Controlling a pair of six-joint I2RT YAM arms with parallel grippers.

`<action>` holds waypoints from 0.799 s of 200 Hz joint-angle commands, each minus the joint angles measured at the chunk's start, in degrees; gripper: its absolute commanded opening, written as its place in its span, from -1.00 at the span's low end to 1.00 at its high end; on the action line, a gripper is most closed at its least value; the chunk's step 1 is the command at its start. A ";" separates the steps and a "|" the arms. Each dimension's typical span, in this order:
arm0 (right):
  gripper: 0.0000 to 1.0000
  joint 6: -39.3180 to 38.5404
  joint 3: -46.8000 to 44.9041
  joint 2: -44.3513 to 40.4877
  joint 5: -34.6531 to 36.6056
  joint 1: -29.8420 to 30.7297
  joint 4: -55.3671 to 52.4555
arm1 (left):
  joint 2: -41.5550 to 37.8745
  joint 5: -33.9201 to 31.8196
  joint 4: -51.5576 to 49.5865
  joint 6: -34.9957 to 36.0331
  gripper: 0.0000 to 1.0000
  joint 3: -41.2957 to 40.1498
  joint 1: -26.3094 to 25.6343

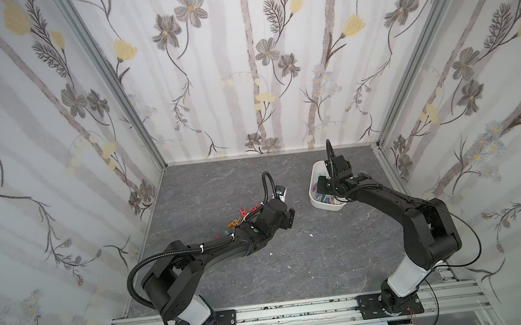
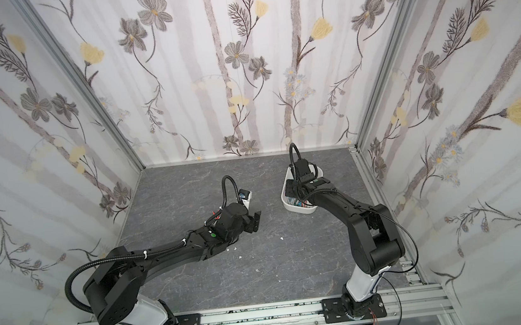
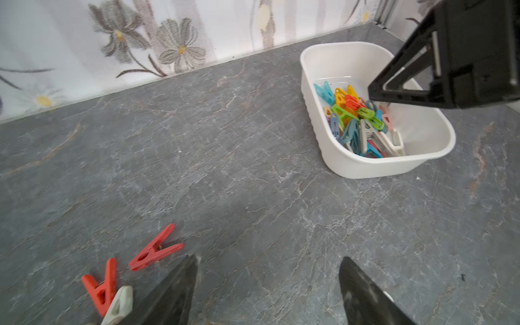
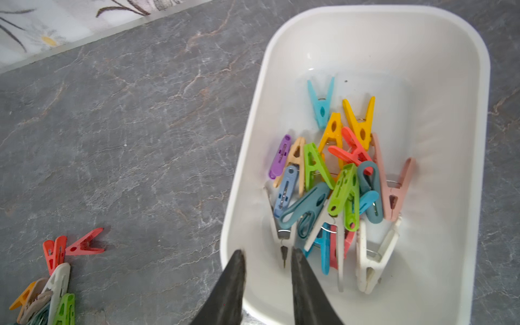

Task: Put the clothespins into the storage box
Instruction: Place the clothespin in the storage box, then pick up the clothespin from the center of the board.

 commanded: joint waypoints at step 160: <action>0.01 -19.68 37.49 35.72 -0.86 22.83 -10.13 | -20.21 10.96 -1.29 -18.41 0.57 -19.44 25.86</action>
